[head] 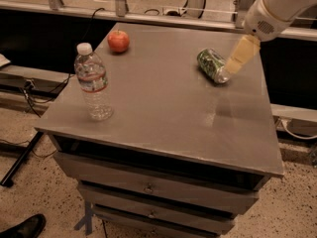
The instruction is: Place green can upright
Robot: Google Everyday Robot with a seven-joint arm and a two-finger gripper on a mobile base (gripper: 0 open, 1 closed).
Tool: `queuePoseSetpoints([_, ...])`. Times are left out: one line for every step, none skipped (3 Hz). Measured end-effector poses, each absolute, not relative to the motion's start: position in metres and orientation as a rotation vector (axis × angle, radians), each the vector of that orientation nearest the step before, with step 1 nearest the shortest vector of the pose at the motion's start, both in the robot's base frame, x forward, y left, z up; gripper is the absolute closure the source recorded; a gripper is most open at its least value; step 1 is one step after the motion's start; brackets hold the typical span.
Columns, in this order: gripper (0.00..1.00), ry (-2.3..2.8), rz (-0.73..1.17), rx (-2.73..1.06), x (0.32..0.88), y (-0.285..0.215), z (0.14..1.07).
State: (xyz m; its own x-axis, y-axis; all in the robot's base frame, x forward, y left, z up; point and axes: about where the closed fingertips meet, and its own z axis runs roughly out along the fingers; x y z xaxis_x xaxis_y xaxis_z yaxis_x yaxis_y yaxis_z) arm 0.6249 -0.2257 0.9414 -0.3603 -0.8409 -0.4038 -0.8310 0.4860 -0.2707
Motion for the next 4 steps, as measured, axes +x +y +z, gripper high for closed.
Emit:
queuePoseSetpoints([0.00,2.320,0.017,-1.162,0.680,-0.219,0.918])
queuePoseSetpoints([0.00,2.398,0.055,-0.957,0.717,-0.213,0.895])
queuePoseSetpoints([0.00,2.481,0.086,-0.790,0.739,-0.207,0.878])
queuePoseSetpoints([0.00,2.558,0.081,-0.663,0.750,-0.211,0.860])
